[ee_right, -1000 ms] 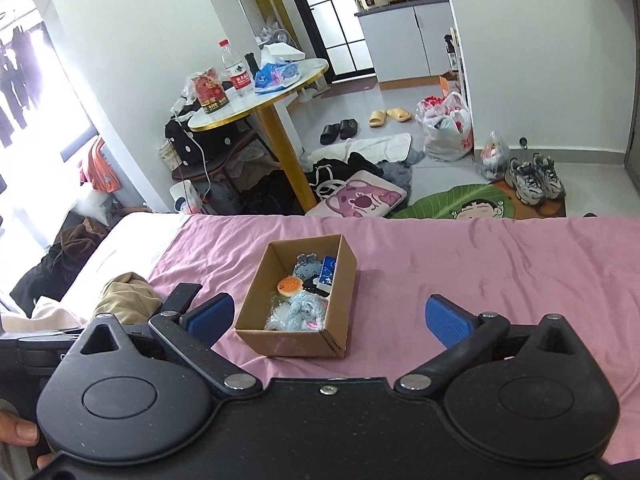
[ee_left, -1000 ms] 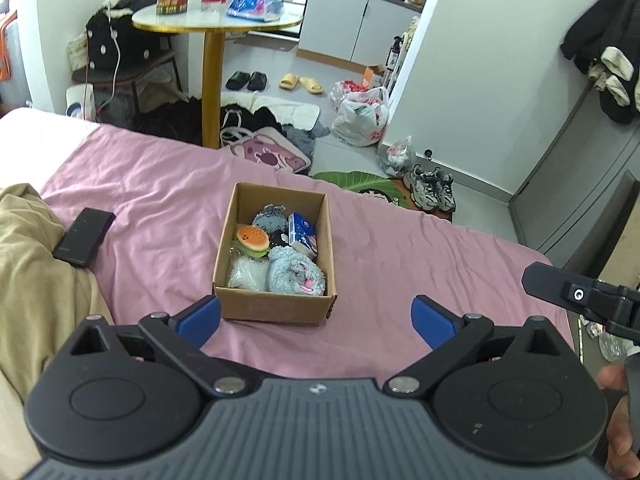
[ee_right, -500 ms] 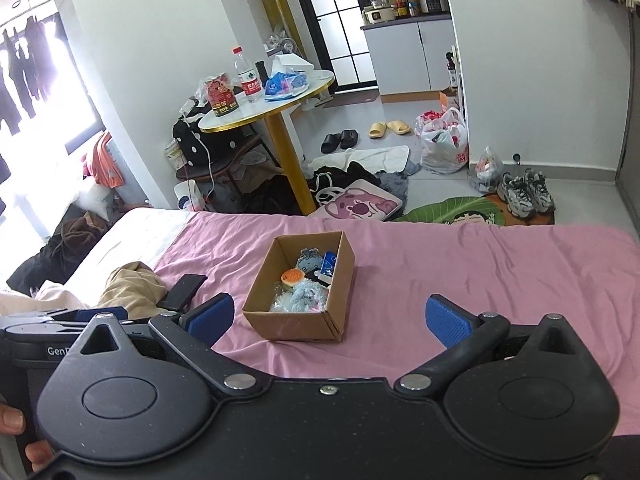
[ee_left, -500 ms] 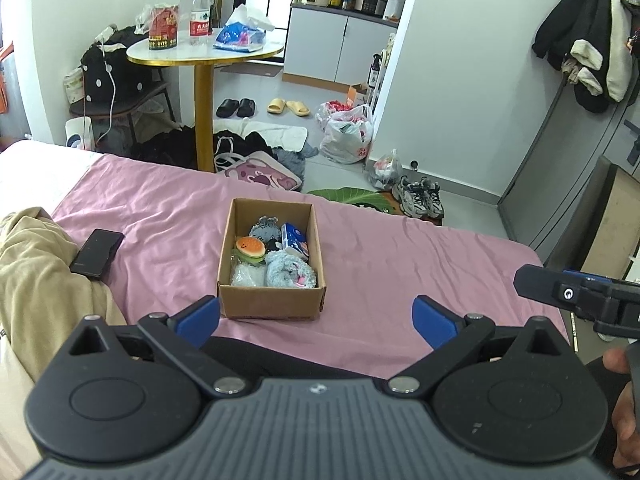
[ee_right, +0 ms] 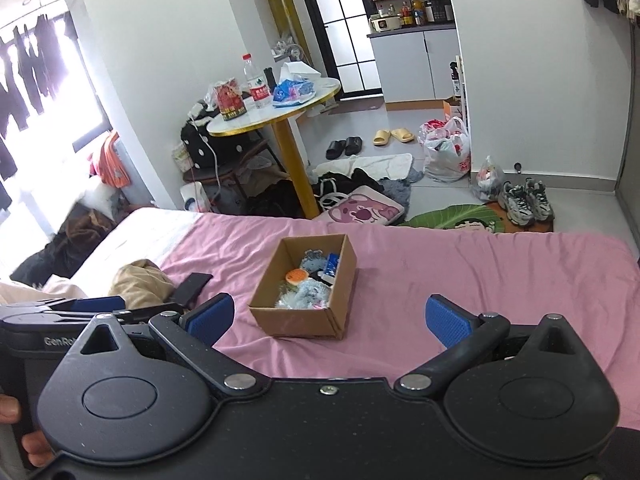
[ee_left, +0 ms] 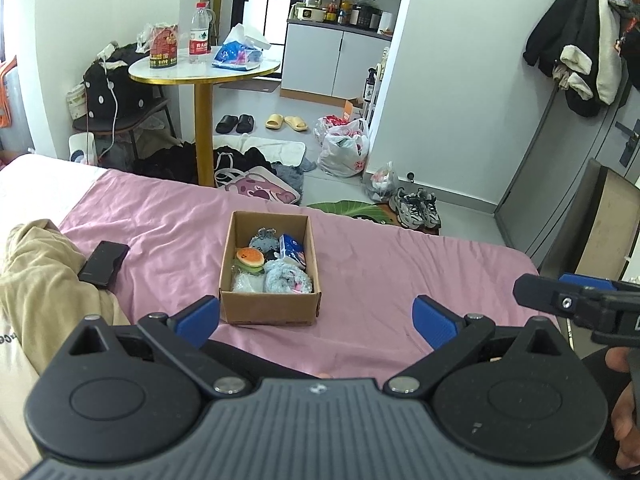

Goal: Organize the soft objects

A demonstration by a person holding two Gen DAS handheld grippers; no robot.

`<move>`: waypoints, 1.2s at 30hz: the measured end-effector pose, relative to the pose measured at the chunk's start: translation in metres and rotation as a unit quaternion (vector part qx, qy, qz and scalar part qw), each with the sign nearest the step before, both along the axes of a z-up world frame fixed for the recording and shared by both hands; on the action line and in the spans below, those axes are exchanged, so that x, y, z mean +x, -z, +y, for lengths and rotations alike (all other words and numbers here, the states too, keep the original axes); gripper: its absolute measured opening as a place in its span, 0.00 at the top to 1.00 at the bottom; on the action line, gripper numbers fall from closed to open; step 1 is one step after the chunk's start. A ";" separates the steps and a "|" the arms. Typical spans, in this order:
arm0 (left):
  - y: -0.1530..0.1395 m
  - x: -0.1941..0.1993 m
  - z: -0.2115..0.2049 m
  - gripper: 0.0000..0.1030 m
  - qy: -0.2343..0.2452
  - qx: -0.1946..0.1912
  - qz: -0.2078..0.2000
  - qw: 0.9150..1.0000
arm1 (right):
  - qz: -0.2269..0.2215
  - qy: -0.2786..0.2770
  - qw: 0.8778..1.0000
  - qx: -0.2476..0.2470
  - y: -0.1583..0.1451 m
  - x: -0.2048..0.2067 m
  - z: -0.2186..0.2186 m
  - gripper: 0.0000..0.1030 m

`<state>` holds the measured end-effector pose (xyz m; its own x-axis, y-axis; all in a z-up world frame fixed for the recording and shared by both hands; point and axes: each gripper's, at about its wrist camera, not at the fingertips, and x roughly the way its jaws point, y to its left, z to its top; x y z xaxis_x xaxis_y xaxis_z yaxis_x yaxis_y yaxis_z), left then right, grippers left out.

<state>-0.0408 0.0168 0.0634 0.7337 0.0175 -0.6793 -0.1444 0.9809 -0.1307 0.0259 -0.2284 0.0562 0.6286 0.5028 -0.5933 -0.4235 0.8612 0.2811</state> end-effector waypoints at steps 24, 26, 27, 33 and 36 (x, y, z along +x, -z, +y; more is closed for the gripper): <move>0.015 0.001 -0.008 0.01 -0.005 0.013 0.020 1.000 | 0.011 -0.004 1.000 -0.018 0.016 0.001 0.003 0.00; 0.015 0.002 -0.008 0.01 -0.005 0.014 0.019 1.000 | 0.012 -0.003 1.000 -0.018 0.016 0.000 0.003 0.00; 0.015 0.002 -0.008 0.01 -0.005 0.014 0.019 1.000 | 0.012 -0.003 1.000 -0.018 0.016 0.000 0.003 0.00; 0.016 0.001 -0.007 0.01 -0.006 0.014 0.019 1.000 | 0.013 -0.007 1.000 -0.021 0.015 0.000 0.005 0.00; 0.016 0.000 -0.006 0.01 -0.006 0.014 0.019 1.000 | 0.013 -0.006 1.000 -0.020 0.016 0.000 0.005 0.00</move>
<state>-0.0406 0.0107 0.0475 0.7076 0.0450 -0.7052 -0.1598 0.9823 -0.0977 0.0256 -0.2229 0.0406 0.6065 0.4864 -0.6290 -0.4268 0.8666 0.2585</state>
